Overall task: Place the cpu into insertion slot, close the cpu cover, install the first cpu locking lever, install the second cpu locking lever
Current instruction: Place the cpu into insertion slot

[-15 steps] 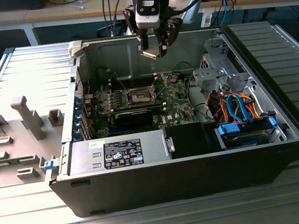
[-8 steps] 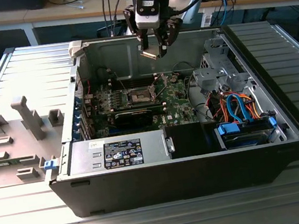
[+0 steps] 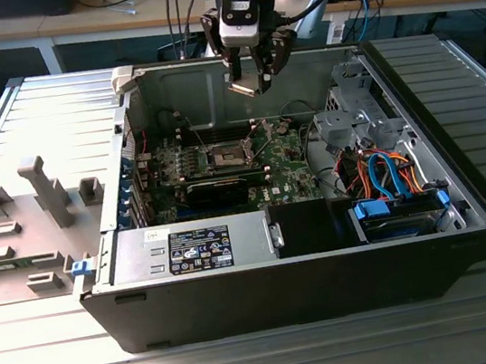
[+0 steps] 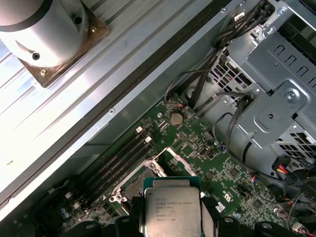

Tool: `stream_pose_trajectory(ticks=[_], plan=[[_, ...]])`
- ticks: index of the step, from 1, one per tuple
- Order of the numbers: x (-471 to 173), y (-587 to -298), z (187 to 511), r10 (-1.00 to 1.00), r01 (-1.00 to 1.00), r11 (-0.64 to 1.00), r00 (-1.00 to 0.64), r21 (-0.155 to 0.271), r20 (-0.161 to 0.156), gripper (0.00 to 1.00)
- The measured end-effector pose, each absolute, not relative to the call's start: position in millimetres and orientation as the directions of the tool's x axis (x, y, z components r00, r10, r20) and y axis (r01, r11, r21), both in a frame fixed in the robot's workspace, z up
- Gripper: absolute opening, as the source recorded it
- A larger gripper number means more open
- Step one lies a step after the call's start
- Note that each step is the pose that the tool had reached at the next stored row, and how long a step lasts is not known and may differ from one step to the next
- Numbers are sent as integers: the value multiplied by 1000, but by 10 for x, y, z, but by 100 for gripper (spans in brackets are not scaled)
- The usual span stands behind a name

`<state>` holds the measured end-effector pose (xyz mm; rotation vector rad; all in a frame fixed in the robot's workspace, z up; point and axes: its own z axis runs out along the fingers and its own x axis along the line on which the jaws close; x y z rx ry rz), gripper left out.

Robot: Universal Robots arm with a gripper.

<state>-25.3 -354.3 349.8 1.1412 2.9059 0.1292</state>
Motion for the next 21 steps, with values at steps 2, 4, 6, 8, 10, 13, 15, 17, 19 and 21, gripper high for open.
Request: stream_pose_trajectory(ticks=[2, 4, 6, 8, 10, 13, 15, 17, 19, 21], plan=[[-253, -3543, 3497, 681, 679, 729, -732, 83, 14, 55], [-253, -3543, 3497, 682, 680, 728, -731, 83, 14, 55], [-253, -3543, 3496, 683, 681, 727, -730, 83, 14, 55], [-253, -3543, 3496, 684, 683, 726, -729, 83, 14, 55], [-253, -3543, 3495, 685, 684, 725, -728, 83, 14, 55], [-253, -3543, 3495, 686, 685, 724, -727, 83, 14, 55], [-253, -3543, 3495, 687, 685, 724, -727, 83, 14, 55], [-253, -3543, 3494, 688, 686, 723, -726, 83, 14, 55], [-253, -3543, 3494, 688, 687, 722, -725, 83, 14, 55], [-253, -3543, 3494, 689, 688, 721, -724, 83, 14, 55]])
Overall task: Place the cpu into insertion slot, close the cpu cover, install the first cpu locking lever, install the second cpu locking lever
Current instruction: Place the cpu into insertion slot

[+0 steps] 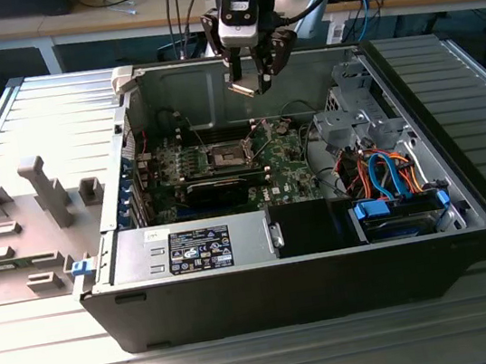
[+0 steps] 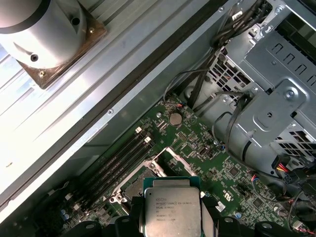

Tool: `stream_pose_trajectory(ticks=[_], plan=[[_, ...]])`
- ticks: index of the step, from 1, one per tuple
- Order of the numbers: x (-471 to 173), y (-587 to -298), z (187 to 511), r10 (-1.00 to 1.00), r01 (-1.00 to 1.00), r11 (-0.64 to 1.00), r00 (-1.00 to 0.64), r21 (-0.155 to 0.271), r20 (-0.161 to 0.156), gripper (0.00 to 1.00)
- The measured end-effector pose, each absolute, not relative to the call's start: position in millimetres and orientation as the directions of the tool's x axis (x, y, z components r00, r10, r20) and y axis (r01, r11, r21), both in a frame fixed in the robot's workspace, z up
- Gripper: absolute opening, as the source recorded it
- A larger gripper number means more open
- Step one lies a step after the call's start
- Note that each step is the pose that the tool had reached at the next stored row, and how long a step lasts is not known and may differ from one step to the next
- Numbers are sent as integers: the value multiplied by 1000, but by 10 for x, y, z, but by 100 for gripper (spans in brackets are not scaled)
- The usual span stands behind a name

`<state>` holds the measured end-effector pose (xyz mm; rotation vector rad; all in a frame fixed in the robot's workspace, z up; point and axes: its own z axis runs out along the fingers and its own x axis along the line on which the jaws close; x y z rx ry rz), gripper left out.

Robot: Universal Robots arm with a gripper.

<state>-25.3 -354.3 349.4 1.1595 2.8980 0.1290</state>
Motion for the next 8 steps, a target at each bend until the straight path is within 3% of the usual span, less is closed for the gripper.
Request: stream_pose_trajectory(ticks=[8], plan=[[-253, -3543, 3493, 692, 690, 719, -722, 83, 14, 55]])
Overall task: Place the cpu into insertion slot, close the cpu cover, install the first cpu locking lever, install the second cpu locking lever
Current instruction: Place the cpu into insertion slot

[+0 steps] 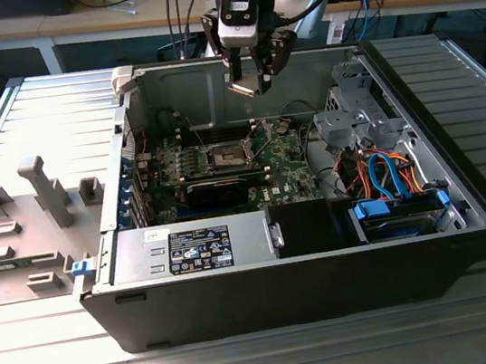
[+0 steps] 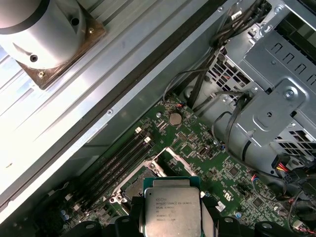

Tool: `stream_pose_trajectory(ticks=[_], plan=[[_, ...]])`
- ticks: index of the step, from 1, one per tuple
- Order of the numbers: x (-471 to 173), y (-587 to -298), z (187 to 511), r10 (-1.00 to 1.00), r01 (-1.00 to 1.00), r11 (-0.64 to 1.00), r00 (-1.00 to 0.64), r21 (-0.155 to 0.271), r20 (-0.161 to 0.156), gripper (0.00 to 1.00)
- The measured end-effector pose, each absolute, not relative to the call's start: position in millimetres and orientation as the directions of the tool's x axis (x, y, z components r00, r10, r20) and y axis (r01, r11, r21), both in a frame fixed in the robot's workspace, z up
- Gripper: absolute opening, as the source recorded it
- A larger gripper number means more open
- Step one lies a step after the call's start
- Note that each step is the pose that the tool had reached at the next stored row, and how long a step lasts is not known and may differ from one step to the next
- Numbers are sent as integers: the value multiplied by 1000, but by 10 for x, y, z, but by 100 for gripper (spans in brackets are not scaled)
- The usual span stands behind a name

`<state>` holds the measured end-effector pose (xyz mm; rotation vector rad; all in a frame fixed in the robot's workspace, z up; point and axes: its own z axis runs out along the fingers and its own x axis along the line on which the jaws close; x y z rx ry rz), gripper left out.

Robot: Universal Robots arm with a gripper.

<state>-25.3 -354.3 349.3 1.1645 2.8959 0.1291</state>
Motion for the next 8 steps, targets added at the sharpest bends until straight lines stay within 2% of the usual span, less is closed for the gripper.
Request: stream_pose_trajectory(ticks=[8], plan=[[-253, -3543, 3490, 696, 695, 715, -718, 83, 14, 55]])
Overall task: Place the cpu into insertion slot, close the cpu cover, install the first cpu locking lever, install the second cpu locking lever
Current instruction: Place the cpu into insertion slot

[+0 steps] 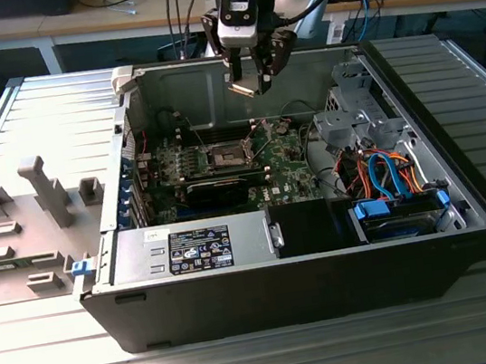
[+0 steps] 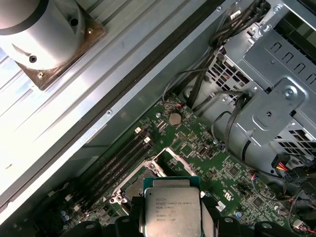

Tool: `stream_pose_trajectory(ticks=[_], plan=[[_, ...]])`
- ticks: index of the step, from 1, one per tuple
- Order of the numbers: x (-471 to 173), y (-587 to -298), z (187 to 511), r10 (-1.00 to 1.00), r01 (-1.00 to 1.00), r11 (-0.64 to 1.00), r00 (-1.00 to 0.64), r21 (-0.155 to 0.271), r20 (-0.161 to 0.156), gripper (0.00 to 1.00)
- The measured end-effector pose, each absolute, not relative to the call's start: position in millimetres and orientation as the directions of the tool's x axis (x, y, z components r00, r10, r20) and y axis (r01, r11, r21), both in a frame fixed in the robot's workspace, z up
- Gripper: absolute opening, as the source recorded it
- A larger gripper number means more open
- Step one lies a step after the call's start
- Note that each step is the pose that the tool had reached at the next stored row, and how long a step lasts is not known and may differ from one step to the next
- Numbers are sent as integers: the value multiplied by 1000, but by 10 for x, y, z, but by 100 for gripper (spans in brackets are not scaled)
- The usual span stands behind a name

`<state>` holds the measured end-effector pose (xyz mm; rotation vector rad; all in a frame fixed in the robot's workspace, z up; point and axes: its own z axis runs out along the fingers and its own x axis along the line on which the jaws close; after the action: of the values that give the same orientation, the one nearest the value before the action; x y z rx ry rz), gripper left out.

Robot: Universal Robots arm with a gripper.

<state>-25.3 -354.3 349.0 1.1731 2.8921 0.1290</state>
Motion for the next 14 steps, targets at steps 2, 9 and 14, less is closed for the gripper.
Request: stream_pose_trajectory(ticks=[2, 9, 14], plan=[[-253, -3543, 3490, 697, 695, 714, -717, 83, 14, 55], [-253, -3543, 3488, 699, 697, 712, -715, 83, 14, 55], [-253, -3543, 3487, 702, 700, 709, -712, 83, 14, 55]])
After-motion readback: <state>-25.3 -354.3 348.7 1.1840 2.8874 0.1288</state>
